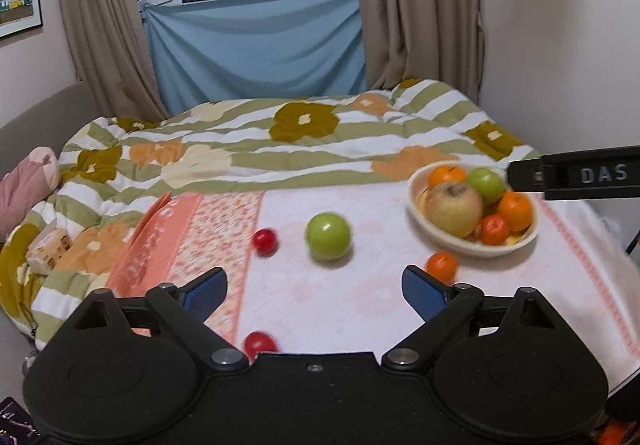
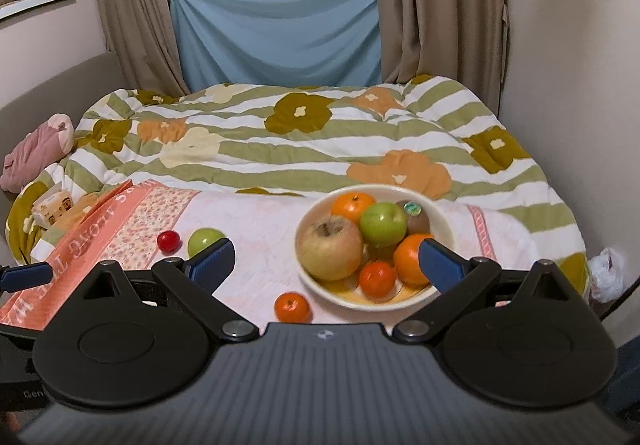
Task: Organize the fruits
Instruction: 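Grasp a red cherry tomato with the left tool while the right tool grasps the mandarin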
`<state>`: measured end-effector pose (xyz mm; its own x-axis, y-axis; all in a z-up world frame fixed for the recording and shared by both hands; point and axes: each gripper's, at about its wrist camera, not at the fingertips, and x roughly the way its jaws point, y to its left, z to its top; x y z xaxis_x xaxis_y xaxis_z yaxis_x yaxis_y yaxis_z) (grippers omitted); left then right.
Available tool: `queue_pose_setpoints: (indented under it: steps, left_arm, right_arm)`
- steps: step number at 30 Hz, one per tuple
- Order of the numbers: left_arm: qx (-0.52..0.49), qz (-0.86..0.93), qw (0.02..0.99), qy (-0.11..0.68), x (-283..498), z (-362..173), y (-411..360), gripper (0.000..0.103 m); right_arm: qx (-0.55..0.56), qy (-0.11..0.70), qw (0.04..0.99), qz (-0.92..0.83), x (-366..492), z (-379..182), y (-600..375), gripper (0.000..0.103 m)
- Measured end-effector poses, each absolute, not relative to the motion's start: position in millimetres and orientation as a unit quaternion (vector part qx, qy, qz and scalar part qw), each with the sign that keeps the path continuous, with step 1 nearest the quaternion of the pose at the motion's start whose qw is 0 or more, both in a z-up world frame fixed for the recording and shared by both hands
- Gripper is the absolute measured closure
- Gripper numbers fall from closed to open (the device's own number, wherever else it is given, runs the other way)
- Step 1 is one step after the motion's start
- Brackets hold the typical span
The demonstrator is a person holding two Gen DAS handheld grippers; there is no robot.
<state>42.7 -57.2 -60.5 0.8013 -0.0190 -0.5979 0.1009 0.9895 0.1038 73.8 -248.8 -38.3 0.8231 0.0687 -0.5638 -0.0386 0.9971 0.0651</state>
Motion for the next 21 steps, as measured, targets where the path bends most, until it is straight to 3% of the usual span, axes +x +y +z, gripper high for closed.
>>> queue_pose_setpoints:
  steps: [12, 21]
  left_arm:
    - [0.074, -0.027, 0.921, 0.383, 76, -125, -5, 0.037]
    - [0.093, -0.056, 0.903, 0.416, 92, -149, 4, 0.049]
  right_arm:
    - [0.020, 0.327, 0.945, 0.017, 77, -99, -218, 0.000]
    - [0.035, 0.350, 0.936, 0.010, 91, -126, -207, 0.000]
